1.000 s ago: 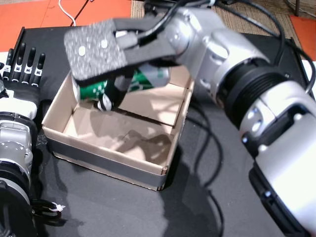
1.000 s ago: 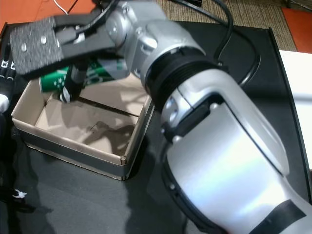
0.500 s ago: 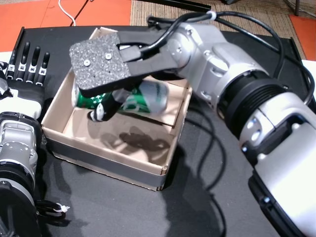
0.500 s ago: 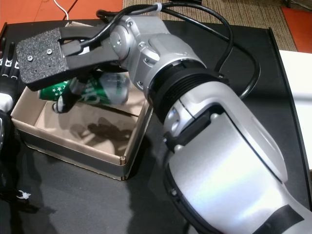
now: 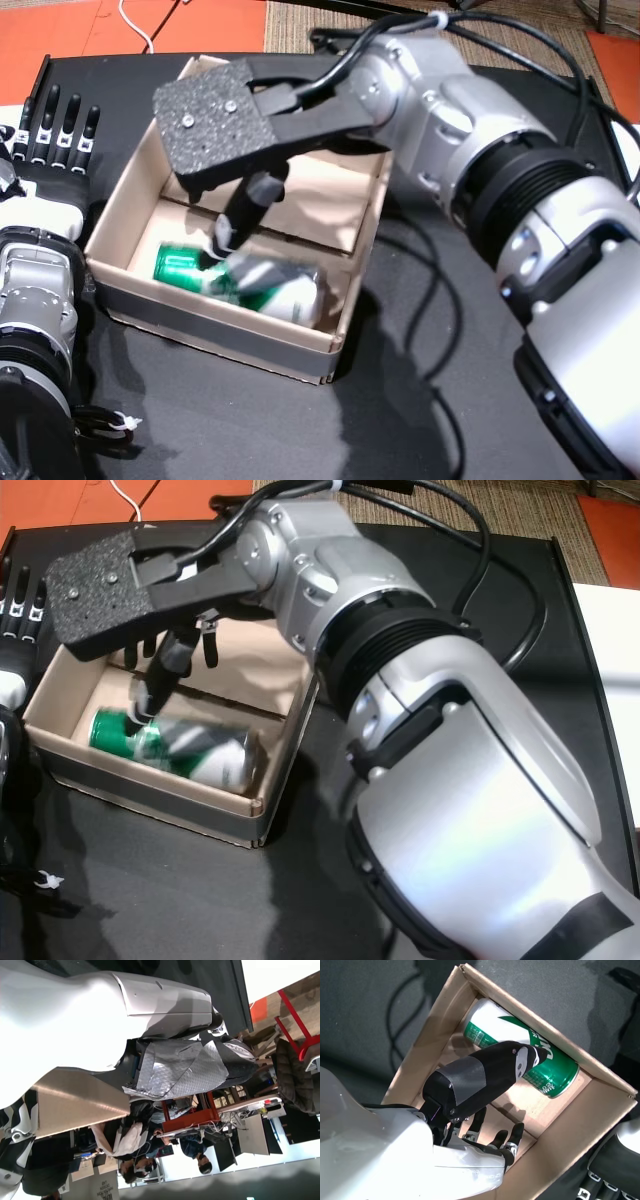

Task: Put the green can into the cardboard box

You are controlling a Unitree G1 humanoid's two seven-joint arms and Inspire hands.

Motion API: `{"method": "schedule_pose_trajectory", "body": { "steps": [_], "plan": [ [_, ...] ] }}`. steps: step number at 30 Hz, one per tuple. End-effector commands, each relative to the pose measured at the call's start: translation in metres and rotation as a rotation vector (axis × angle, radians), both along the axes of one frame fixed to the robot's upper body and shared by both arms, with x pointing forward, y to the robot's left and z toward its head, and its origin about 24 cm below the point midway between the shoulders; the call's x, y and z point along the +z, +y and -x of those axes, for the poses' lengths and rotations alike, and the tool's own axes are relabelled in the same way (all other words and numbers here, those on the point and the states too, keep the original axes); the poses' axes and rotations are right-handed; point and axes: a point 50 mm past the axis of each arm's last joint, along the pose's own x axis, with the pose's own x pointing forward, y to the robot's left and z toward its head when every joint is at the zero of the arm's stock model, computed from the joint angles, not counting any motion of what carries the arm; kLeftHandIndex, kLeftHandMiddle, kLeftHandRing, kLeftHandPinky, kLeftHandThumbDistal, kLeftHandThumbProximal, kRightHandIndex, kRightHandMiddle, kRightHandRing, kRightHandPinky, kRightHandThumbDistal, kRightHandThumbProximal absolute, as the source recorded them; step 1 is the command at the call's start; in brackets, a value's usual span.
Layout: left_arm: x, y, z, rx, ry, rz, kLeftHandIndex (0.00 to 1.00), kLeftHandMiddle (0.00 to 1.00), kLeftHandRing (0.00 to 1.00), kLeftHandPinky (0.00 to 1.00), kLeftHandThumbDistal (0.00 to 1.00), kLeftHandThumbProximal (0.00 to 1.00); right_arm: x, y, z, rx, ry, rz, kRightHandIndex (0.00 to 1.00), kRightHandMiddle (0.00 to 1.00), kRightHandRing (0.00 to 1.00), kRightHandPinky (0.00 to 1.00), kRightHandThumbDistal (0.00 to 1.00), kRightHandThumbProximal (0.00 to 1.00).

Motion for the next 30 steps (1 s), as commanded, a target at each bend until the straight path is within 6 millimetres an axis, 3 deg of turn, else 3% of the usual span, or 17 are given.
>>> {"method": "schedule_pose_trajectory", "body": {
  "steps": [1, 4, 8, 11, 12, 14, 17, 20, 25, 28, 30],
  "plan": [
    [-0.008, 0.004, 0.005, 0.010, 0.017, -0.002, 0.53, 0.51, 0.59, 0.86, 0.00, 0.96, 0.011, -0.001, -0.002, 0.007, -0.015, -0.023, 0.64, 0.72, 0.82, 0.84, 0.99, 0.42],
    [-0.008, 0.005, 0.005, 0.017, 0.029, -0.002, 0.53, 0.50, 0.59, 0.86, 0.00, 0.97, 0.019, -0.004, -0.004, 0.004, -0.053, -0.032, 0.66, 0.72, 0.84, 0.91, 1.00, 0.47],
    [-0.008, 0.007, 0.006, 0.022, 0.034, -0.004, 0.54, 0.51, 0.60, 0.86, 0.00, 0.97, 0.035, -0.012, -0.009, 0.018, -0.162, -0.116, 0.84, 0.84, 0.90, 0.99, 1.00, 0.40],
    [-0.008, 0.009, 0.006, 0.021, 0.032, 0.006, 0.56, 0.53, 0.64, 0.89, 0.00, 0.99, 0.055, -0.025, -0.015, 0.002, -0.353, -0.295, 0.79, 0.86, 0.93, 0.99, 0.96, 0.30],
    [-0.008, 0.009, 0.006, 0.022, 0.032, 0.008, 0.55, 0.53, 0.63, 0.89, 0.00, 1.00, 0.063, -0.030, -0.016, 0.002, -0.423, -0.348, 0.82, 0.91, 0.97, 1.00, 0.88, 0.31],
    [-0.008, 0.011, 0.006, 0.022, 0.026, -0.001, 0.58, 0.57, 0.66, 0.92, 0.00, 1.00, 0.076, -0.041, -0.018, -0.006, -0.523, -0.428, 0.82, 0.93, 1.00, 1.00, 0.83, 0.33],
    [-0.009, 0.012, 0.008, 0.024, 0.019, -0.012, 0.64, 0.61, 0.68, 0.91, 0.00, 1.00, 0.098, -0.060, -0.019, -0.047, -0.697, -0.579, 0.71, 0.87, 0.99, 1.00, 0.84, 0.26],
    [-0.009, 0.013, 0.008, 0.030, 0.026, -0.003, 0.63, 0.59, 0.67, 0.90, 0.00, 1.00, 0.114, -0.075, -0.017, -0.072, -0.893, -0.679, 0.72, 0.87, 0.98, 0.99, 0.81, 0.22],
    [-0.009, 0.016, 0.008, 0.032, 0.021, -0.005, 0.58, 0.59, 0.70, 0.91, 0.00, 1.00, 0.127, -0.107, -0.012, -0.113, -1.126, -0.781, 0.84, 0.93, 1.00, 1.00, 0.80, 0.30],
    [-0.009, 0.019, 0.009, 0.036, 0.018, -0.002, 0.57, 0.58, 0.68, 0.89, 0.00, 1.00, 0.127, -0.131, -0.009, -0.159, -1.233, -0.818, 0.87, 0.98, 1.00, 1.00, 0.91, 0.35],
    [-0.010, 0.020, 0.010, 0.034, 0.015, -0.004, 0.57, 0.57, 0.66, 0.88, 0.00, 1.00, 0.125, -0.148, -0.008, -0.205, -1.286, -0.827, 0.89, 1.00, 1.00, 1.00, 0.92, 0.37]
  ]
}}
